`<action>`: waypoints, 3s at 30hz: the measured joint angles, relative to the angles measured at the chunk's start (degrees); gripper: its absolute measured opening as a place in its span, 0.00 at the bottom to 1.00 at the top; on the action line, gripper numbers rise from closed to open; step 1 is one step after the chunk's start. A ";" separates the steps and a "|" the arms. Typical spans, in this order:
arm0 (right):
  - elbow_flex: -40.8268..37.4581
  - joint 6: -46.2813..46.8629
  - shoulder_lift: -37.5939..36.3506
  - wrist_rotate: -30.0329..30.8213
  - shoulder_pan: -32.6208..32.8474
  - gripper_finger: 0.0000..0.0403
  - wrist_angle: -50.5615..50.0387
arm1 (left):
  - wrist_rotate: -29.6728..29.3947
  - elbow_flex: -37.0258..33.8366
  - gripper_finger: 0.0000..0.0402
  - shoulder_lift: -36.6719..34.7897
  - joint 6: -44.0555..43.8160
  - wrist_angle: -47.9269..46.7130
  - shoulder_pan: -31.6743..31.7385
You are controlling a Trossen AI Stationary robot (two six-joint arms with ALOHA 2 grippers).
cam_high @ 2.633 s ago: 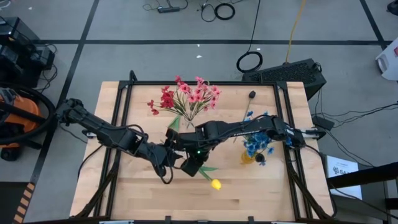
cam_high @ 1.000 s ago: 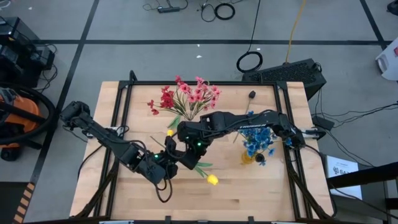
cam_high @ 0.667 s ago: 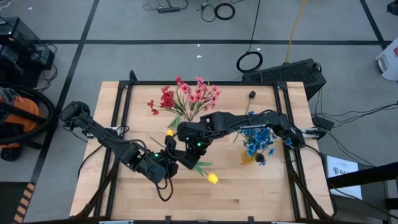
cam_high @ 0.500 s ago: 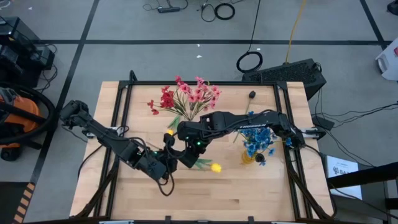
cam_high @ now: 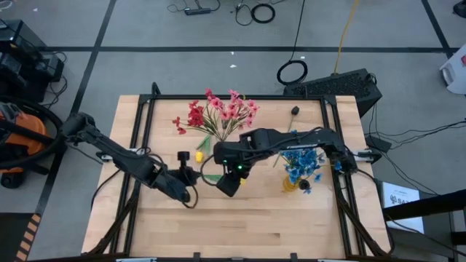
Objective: Sort flowers into vase by color
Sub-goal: Put the bottom yellow flower into the transparent vase
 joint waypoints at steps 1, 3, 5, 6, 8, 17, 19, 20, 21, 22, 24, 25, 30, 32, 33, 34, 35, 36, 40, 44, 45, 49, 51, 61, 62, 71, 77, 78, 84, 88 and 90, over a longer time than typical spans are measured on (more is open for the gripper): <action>0.06 -0.04 -0.71 1.27 0.38 0.37 0.04 | 0.80 -1.74 0.00 -1.29 -1.14 2.40 0.00; 0.03 -0.02 -1.99 4.04 1.27 0.36 -0.77 | 2.00 -5.17 0.00 -4.22 -3.14 7.43 0.00; 0.08 0.18 -3.19 5.56 1.96 0.36 0.14 | 2.00 -8.26 0.00 -7.35 -5.02 12.00 0.00; 0.06 0.39 -3.68 7.07 2.53 0.35 -0.05 | 2.01 -9.78 0.00 -8.85 -5.92 14.52 0.00; 0.07 0.64 -4.02 8.34 3.43 0.35 1.83 | 1.98 -12.62 0.00 -11.96 -7.52 18.56 0.04; 0.03 -2.34 -3.82 12.62 10.00 0.35 7.77 | 1.55 -21.81 0.00 -22.18 -7.92 43.32 3.75; 0.03 -3.37 -3.66 17.13 11.64 0.35 7.90 | 2.11 -23.28 0.00 -23.22 -7.91 48.96 5.05; 0.03 -3.99 -3.62 20.05 12.42 0.35 8.18 | 2.82 -24.02 0.00 -23.53 -7.87 52.36 5.69; 0.03 -4.60 -3.62 23.04 13.14 0.35 8.37 | 3.52 -24.79 0.00 -23.70 -7.87 56.04 6.35; 0.03 -5.04 -3.62 26.15 13.80 0.35 8.35 | 4.35 -25.39 0.00 -23.73 -7.89 60.11 7.01; 0.07 -4.89 -3.10 32.29 14.57 0.35 8.71 | 6.56 -25.99 0.00 -23.71 -7.89 65.98 8.02; 0.08 -4.24 -2.73 35.35 14.69 0.35 9.01 | 7.67 -25.99 0.00 -23.66 -7.88 68.13 8.36; -0.03 -2.65 -0.84 48.51 13.68 0.35 17.47 | 12.27 -25.98 0.00 -23.63 -7.91 76.17 8.51; -0.03 -6.03 -0.80 49.15 12.94 0.35 23.45 | 13.34 -25.62 0.00 -23.27 -7.92 78.58 7.97; 0.00 -7.98 -0.80 49.12 12.45 0.35 27.28 | 13.59 -25.13 0.00 -23.00 -7.89 79.19 7.56; 0.01 -10.11 -0.82 49.17 11.99 0.35 30.23 | 13.68 -24.66 0.00 -22.66 -7.89 79.44 7.06; 0.01 -12.23 -0.84 49.32 11.62 0.35 32.59 | 13.76 -24.06 0.00 -22.21 -7.87 79.71 6.50; 0.01 -14.08 -0.90 49.44 11.26 0.35 34.91 | 13.79 -23.38 0.00 -21.56 -7.64 80.03 5.92; 0.00 -18.79 -1.63 49.39 10.12 0.35 40.46 | 13.75 -20.30 0.00 -18.03 -5.71 80.29 3.81; 0.08 -18.50 -2.02 48.81 9.05 0.35 40.45 | 13.19 -16.54 0.00 -14.09 -2.78 80.06 2.52; 0.08 -18.67 -2.02 48.81 9.02 0.35 40.52 | 13.06 -15.50 0.00 -13.12 -2.28 80.03 2.49; 0.08 -20.65 -2.13 46.17 9.01 0.35 42.78 | 13.16 -13.19 0.00 -10.56 -1.79 80.31 2.12; 0.06 -21.15 -2.13 45.78 8.93 0.35 43.03 | 13.17 -12.79 0.00 -9.70 -1.77 80.22 2.19; 0.03 -22.28 -2.56 46.74 9.52 0.28 42.89 | 13.33 -12.47 0.00 -9.17 -1.72 80.20 2.16; 0.01 -22.74 -2.79 46.98 9.54 0.26 42.82 | 13.35 -12.47 0.00 -9.19 -1.72 80.35 2.16; 0.01 -24.48 -3.84 47.21 9.89 0.07 43.03 | 13.32 -12.45 0.00 -9.17 -1.72 79.96 2.14; 0.01 -25.46 -3.84 46.36 9.76 0.03 43.01 | 13.30 -12.45 0.00 -9.19 -1.72 79.79 2.16; 0.01 -25.78 -3.84 46.36 9.78 0.02 43.01 | 13.30 -12.45 0.00 -9.19 -1.72 79.79 2.16; 0.01 -26.12 -3.81 46.27 9.69 0.01 42.10 | 13.34 -12.45 0.04 -9.19 -1.77 77.75 2.16; 0.01 -24.92 -3.81 46.14 9.40 0.00 41.09 | 13.35 -12.45 0.10 -9.19 -3.98 76.46 2.20; 0.01 -24.55 -3.81 45.90 9.39 0.00 40.59 | 13.38 -12.45 0.14 -9.19 -5.69 76.08 2.25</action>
